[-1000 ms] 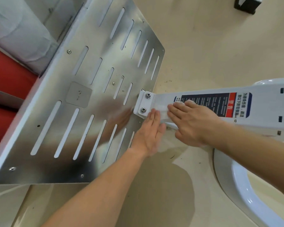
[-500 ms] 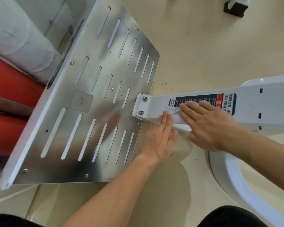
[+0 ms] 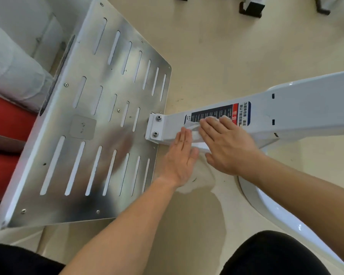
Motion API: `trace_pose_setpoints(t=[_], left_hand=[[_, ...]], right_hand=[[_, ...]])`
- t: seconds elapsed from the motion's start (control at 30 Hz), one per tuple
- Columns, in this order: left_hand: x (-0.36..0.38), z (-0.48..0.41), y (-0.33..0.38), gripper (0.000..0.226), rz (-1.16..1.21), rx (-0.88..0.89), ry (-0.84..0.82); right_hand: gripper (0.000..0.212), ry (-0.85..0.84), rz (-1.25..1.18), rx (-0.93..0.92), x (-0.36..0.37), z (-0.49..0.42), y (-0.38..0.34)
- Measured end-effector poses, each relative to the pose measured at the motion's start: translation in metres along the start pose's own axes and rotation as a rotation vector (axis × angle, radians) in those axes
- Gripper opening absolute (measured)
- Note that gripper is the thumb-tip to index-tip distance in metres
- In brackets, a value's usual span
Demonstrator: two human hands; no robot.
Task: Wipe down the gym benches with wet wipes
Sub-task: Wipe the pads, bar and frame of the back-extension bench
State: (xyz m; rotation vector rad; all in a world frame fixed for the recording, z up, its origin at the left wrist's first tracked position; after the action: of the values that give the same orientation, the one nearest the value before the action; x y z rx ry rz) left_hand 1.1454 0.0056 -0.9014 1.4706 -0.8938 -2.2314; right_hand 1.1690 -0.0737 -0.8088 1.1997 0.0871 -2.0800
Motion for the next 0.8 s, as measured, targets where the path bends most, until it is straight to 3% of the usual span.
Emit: trace_pose_setpoints(t=[0.23,0.43,0.67,0.8], left_hand=[[-0.011,0.002,0.070,0.074,-0.092,0.213,0.007],[-0.032,-0.017,0.155,0.072,-0.078,0.373,-0.003],[-0.050,-0.038,0.251,0.077,-0.050,0.465,0.012],[-0.058,-0.058,0.243,0.080,-0.045,0.465,-0.009]], right_hand=[[0.071,0.159,0.012,0.190,-0.011,0.066,0.040],[0.078,0.182,-0.071,0.434,-0.029,0.118,0.102],[0.081,0.251,-0.170,0.652,-0.055,0.176,0.169],[0.075,0.235,-0.168,0.640,-0.061,0.162,0.182]])
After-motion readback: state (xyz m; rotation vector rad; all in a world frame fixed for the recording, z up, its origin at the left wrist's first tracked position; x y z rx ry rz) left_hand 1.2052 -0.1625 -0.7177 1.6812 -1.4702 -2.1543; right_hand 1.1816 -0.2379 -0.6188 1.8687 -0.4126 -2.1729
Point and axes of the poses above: each hand's wrist, its own z-axis away from the middle knuckle, its own x-axis out of the palm, y = z × x, the point moved 10 cm from there along -z, towards the middle knuckle, and after that the axes turned 6 degrees about -z, right-handed, at the moved point
